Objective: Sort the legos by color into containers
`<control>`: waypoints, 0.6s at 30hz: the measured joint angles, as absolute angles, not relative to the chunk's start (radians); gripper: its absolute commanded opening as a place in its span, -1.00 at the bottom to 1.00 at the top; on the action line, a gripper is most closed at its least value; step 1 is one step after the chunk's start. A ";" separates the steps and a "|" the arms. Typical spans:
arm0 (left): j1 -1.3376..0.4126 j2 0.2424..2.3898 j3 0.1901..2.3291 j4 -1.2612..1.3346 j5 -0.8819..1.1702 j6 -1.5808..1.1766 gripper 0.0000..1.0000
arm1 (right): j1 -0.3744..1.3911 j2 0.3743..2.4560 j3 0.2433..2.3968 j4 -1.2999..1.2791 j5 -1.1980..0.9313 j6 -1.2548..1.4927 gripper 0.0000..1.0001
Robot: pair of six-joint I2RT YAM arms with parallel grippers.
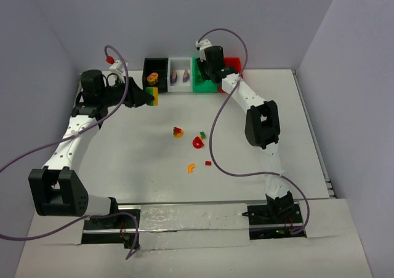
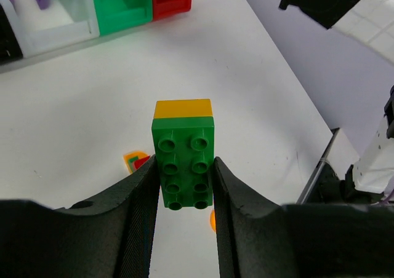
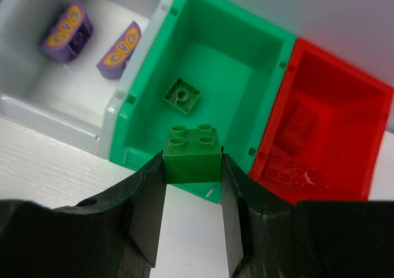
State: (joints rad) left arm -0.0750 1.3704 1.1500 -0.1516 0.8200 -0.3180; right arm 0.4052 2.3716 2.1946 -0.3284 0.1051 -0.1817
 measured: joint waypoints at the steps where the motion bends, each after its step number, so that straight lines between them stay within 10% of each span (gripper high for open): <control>1: -0.075 1.370 1.150 -0.146 0.814 -0.318 -1.00 | 0.405 2.386 2.195 -0.327 0.105 -0.179 -0.89; 8: -0.075 1.370 1.133 -0.129 0.783 -0.318 -0.99 | 0.402 2.443 2.200 -0.323 0.084 -0.169 0.78; 18: -0.075 1.375 1.118 -0.113 0.785 -0.300 -0.97 | 0.401 2.403 2.161 -0.316 0.009 -0.153 0.93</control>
